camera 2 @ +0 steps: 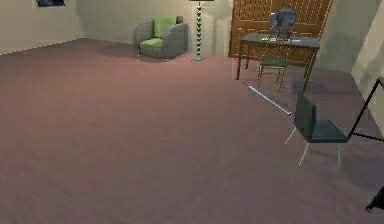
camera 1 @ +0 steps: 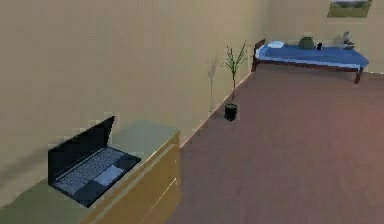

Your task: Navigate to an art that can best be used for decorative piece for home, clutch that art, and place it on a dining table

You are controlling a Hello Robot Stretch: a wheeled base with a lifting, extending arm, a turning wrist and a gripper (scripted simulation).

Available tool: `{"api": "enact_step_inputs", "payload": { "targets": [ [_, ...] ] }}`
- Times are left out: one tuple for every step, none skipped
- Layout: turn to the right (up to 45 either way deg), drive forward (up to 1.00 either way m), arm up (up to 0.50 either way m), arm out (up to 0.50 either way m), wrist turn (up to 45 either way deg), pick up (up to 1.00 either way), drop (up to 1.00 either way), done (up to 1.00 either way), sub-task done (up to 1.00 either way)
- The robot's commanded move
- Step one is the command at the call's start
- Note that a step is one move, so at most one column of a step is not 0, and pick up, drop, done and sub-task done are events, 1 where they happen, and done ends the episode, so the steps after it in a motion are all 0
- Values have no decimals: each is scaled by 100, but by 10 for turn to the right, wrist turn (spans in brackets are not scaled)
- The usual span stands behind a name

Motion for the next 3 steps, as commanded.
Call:
{"api": "enact_step_inputs", "payload": {
  "targets": [
    [450, 0, 0, 0, 0, 0, 0, 0, 0],
    [450, 0, 0, 0, 0, 0, 0, 0, 0],
    [450, 0, 0, 0, 0, 0, 0, 0, 0]
  ]
}}
